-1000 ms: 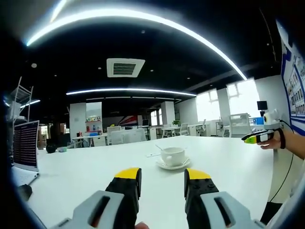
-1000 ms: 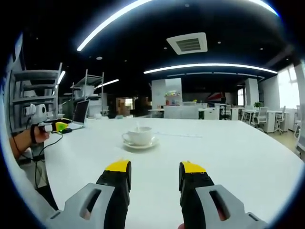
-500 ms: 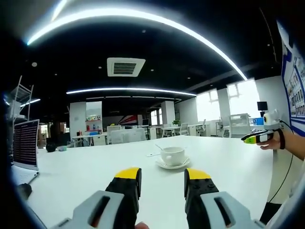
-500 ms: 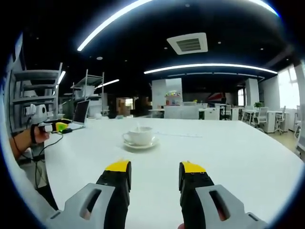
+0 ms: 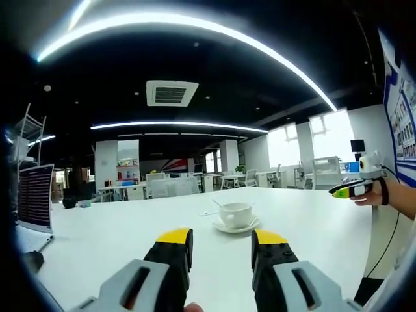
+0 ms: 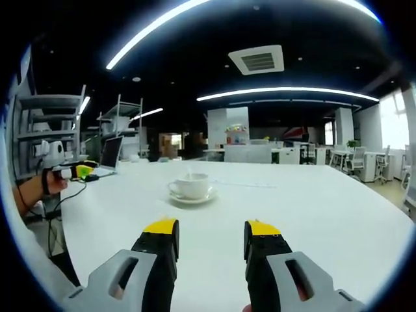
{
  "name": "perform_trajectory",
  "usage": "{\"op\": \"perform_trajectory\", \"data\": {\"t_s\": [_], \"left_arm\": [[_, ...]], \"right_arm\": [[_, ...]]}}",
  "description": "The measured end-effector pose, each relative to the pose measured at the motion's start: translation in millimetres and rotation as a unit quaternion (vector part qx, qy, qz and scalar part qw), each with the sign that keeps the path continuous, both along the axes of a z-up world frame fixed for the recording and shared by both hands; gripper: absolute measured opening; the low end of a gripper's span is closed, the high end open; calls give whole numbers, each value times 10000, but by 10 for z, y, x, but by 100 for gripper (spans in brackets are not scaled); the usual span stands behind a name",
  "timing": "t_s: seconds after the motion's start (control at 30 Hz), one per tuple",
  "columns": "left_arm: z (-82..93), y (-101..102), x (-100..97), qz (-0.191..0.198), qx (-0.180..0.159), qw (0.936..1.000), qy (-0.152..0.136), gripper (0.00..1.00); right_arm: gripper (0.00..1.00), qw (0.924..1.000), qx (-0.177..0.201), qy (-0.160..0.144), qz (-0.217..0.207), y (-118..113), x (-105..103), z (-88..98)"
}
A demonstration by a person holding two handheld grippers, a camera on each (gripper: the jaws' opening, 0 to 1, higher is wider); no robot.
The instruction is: Tidy tabletop coffee trays, cups and spoons，present forward
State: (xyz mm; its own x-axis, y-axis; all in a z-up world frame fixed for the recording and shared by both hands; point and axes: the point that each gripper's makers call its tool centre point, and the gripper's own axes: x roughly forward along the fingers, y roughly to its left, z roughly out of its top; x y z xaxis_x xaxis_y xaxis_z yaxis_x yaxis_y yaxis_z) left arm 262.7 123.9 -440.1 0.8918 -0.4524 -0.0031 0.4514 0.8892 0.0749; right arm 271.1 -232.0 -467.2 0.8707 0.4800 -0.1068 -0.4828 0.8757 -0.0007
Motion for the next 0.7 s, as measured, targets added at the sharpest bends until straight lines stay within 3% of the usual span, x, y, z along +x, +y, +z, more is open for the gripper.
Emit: {"op": "perform_trajectory", "data": {"t_s": [0.7], "left_arm": [[38, 9, 30, 15, -8, 10000, -17, 37]], "right_arm": [[40, 10000, 35, -23, -3, -11, 14, 14]]}}
